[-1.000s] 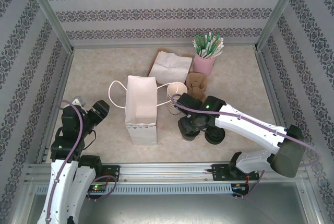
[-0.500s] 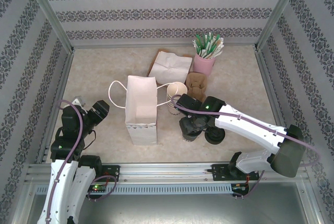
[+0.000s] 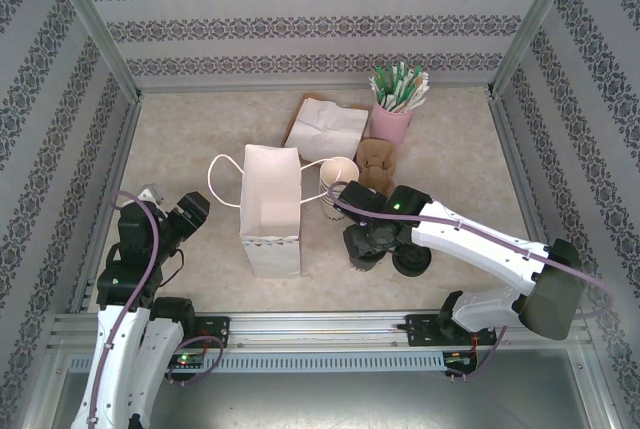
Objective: Pack the takeout coffee
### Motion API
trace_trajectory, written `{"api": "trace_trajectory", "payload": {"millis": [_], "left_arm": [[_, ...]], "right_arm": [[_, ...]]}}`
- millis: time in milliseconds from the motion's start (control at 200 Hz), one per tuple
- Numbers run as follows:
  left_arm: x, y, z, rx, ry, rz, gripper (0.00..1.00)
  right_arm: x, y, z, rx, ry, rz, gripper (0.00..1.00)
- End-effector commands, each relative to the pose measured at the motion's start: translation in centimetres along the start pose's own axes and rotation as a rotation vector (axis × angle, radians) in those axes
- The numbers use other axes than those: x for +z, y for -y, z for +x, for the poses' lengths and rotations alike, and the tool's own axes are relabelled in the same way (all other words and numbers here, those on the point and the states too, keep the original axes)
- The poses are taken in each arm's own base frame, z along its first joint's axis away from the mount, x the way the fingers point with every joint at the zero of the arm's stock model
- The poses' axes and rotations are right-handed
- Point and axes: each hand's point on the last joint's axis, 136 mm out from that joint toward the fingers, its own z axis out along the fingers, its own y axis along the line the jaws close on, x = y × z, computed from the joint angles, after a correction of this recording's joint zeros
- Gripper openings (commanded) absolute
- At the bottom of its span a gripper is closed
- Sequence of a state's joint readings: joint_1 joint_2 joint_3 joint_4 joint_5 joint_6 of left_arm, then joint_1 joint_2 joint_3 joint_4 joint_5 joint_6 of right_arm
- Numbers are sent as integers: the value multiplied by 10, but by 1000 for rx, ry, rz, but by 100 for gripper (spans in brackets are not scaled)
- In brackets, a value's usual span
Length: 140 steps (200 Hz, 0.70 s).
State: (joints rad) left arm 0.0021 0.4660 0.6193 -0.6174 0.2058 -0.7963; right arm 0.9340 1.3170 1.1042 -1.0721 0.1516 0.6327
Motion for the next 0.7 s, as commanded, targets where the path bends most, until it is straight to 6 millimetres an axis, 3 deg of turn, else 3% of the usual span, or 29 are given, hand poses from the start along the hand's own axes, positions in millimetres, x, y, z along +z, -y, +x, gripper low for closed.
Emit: {"api": "trace_trajectory", "payload": {"millis": [0, 445, 694], "left_arm": [[-2, 3, -5, 7, 16, 9, 77], [-4, 7, -9, 8, 29, 20, 76], [-3, 7, -9, 6, 28, 19, 76]], "right_arm": [[5, 7, 9, 23, -16, 36, 67], [33, 11, 42, 131, -115, 40, 63], [50, 0, 55, 152, -154, 36, 61]]}}
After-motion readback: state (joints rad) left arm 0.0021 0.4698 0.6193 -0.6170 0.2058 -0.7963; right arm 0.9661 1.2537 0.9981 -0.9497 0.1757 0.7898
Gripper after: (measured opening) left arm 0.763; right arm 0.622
